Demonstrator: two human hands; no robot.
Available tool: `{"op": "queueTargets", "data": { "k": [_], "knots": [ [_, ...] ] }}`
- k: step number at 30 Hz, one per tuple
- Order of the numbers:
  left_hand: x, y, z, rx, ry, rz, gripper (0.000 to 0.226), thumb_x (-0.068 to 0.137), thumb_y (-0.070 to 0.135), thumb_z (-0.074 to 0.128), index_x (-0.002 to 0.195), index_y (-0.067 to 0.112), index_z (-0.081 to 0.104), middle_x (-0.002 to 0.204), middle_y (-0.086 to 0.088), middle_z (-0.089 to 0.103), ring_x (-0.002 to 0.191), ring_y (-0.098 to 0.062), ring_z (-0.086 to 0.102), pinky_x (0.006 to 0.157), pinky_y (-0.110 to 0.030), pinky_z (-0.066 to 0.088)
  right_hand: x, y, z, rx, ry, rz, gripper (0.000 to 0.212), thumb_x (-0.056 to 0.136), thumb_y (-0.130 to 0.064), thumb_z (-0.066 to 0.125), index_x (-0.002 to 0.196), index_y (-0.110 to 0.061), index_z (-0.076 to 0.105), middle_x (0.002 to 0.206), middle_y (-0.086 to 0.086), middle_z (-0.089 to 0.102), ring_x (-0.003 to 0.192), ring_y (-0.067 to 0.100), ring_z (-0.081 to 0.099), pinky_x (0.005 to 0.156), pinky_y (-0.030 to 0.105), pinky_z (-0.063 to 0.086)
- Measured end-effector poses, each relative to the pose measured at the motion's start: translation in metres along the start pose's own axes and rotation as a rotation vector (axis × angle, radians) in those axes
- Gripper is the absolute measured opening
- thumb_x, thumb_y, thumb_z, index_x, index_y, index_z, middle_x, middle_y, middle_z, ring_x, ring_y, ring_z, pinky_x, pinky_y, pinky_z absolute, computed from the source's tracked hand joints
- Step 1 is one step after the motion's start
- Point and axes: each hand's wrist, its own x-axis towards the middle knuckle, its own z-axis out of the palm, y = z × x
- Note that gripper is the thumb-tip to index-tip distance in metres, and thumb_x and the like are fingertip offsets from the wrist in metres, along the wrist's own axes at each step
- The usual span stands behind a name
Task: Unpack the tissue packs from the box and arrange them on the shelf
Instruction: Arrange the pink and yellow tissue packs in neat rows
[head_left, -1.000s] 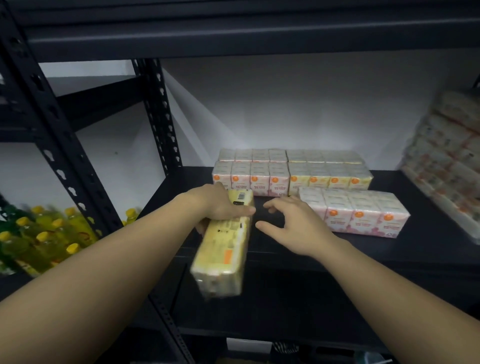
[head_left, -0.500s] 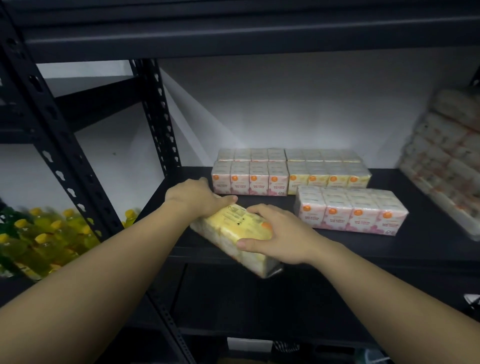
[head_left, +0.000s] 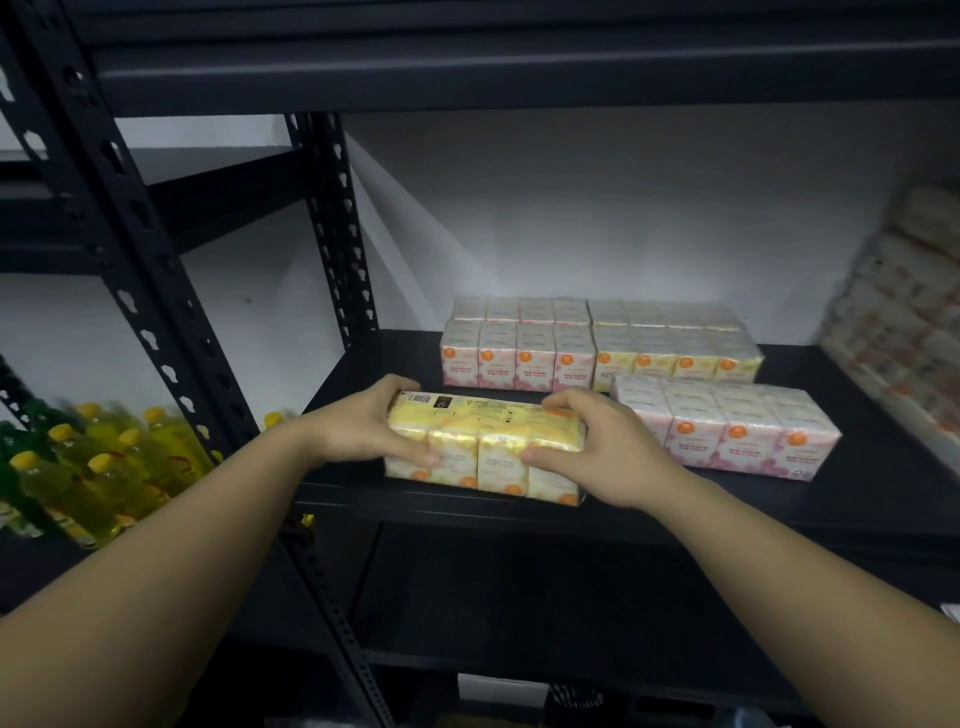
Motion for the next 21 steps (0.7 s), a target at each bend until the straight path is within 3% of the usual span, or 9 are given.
{"op": "queueTargets", "data": {
  "k": [2,4,6,8,10,14,17,21],
  "knots": [
    [-0.001,-0.005,0.002,-0.009,0.056,0.014,0.102,0.061,0.045,0.098,0.143,0.029,0.039,0.126,0.007,0.063,0.109,-0.009,0.067,0.091,-0.024,0.053,0.003,-0.001,-0.001,0.05,0.024,0.035,0.066,0.084,-0.061,0.074,0.139,-0.032,0.052,0.136,-0.014,0.054,0.122,0.009,0.052,0.099,0.036,0.05],
    [-0.001,-0.006,0.004,-0.047,0.136,0.013,0.089,0.066,0.045,0.094,0.136,0.027,0.043,0.121,0.004,0.066,0.1,-0.01,0.071,0.081,-0.022,0.054,0.006,-0.003,-0.001,0.101,0.064,0.078,0.054,0.088,-0.061,0.07,0.13,-0.031,0.054,0.132,-0.014,0.055,0.118,0.009,0.054,0.09,0.029,0.05],
    [-0.001,-0.006,0.005,-0.122,0.186,0.0,0.078,0.067,0.053,0.091,0.126,0.024,0.05,0.114,0.002,0.072,0.093,-0.011,0.075,0.076,-0.025,0.058,0.01,-0.003,-0.002,0.099,0.12,0.122,0.044,0.091,-0.065,0.062,0.117,-0.031,0.056,0.123,-0.011,0.061,0.106,0.009,0.059,0.082,0.03,0.053],
    [-0.002,-0.008,0.006,-0.103,0.232,0.001,0.075,0.063,0.071,0.084,0.117,0.026,0.057,0.109,0.005,0.075,0.094,-0.011,0.075,0.085,-0.035,0.06,0.011,-0.002,0.0,0.049,0.106,0.137,0.043,0.091,-0.071,0.055,0.112,-0.033,0.056,0.115,-0.009,0.064,0.097,0.007,0.062,0.083,0.039,0.057],
    [-0.006,-0.006,0.009,-0.032,0.265,0.004,0.074,0.064,0.08,0.072,0.116,0.029,0.062,0.11,0.011,0.074,0.099,-0.007,0.071,0.088,-0.032,0.056,0.01,0.0,0.006,0.022,0.043,0.138,0.048,0.091,-0.073,0.053,0.12,-0.034,0.054,0.122,-0.009,0.064,0.103,0.009,0.062,0.088,0.042,0.058],
    [-0.009,-0.003,0.015,-0.008,0.294,-0.005,0.073,0.076,0.078,0.063,0.127,0.025,0.057,0.113,0.013,0.069,0.1,-0.005,0.066,0.079,-0.026,0.052,0.007,0.0,0.009,0.001,0.067,0.093,0.072,0.087,-0.074,0.059,0.144,-0.034,0.042,0.15,-0.01,0.048,0.132,0.015,0.051,0.104,0.044,0.05],
    [-0.008,-0.005,0.017,0.008,0.343,-0.055,0.071,0.075,0.082,0.061,0.114,0.023,0.054,0.103,0.004,0.069,0.089,-0.015,0.07,0.075,-0.038,0.061,0.006,-0.002,0.007,-0.022,0.055,0.048,0.072,0.087,-0.069,0.065,0.146,-0.033,0.044,0.145,-0.008,0.048,0.126,0.013,0.049,0.099,0.037,0.048],
    [-0.009,-0.005,0.021,0.015,0.284,-0.074,0.067,0.074,0.078,0.067,0.109,0.022,0.055,0.094,-0.003,0.072,0.082,-0.02,0.073,0.069,-0.035,0.064,0.007,-0.006,0.006,-0.069,0.046,0.041,0.072,0.09,-0.07,0.059,0.149,-0.032,0.047,0.143,-0.01,0.049,0.127,0.014,0.049,0.097,0.034,0.046]
  ]
}}
